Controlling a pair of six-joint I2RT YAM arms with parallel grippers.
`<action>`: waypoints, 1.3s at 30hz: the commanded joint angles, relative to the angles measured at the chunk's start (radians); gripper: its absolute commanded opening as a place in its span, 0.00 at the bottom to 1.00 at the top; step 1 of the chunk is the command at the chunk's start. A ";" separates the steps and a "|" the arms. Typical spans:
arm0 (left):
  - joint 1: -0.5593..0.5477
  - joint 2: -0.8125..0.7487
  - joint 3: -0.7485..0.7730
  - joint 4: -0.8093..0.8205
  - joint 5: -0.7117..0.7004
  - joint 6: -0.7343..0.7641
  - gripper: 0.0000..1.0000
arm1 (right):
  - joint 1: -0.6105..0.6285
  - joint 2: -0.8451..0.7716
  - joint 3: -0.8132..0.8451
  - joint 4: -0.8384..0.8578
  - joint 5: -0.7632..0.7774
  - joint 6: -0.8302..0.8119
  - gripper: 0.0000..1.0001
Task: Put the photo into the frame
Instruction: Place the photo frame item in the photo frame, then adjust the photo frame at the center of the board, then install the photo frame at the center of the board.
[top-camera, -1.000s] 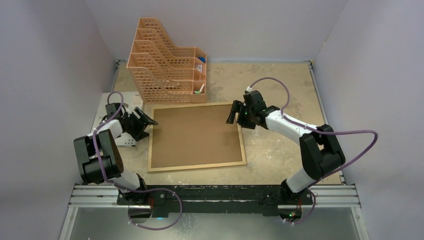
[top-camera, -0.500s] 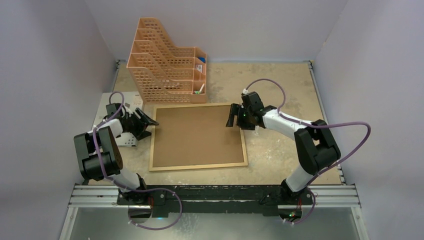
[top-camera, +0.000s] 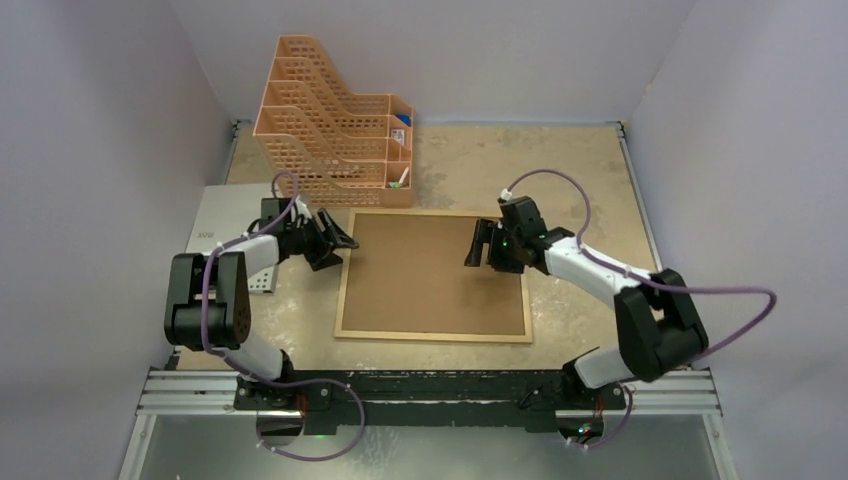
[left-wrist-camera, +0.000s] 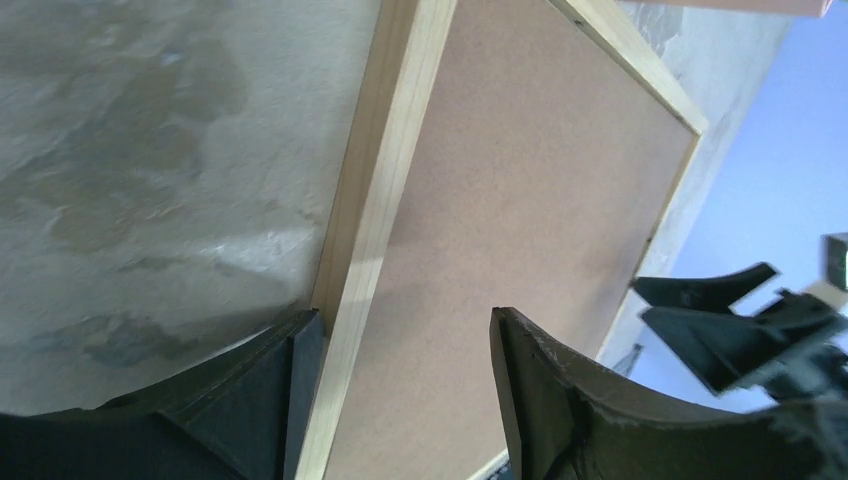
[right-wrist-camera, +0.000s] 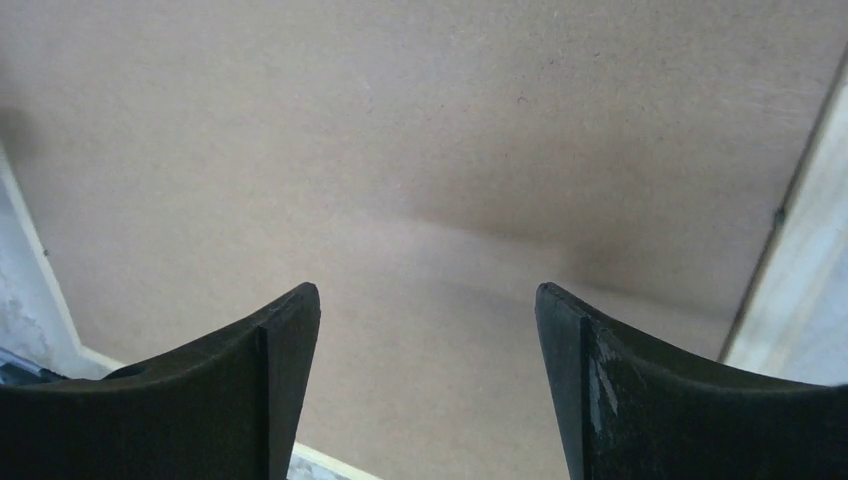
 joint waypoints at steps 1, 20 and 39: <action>-0.072 -0.025 0.020 0.109 -0.065 -0.056 0.64 | -0.003 -0.172 -0.031 0.011 0.028 -0.105 0.79; -0.078 -0.294 -0.152 -0.261 -0.248 0.033 0.56 | 0.381 -0.108 -0.039 0.114 -0.355 -0.384 0.24; -0.077 -0.157 -0.160 -0.230 -0.134 0.040 0.37 | 0.478 0.085 0.067 0.026 -0.384 -0.498 0.10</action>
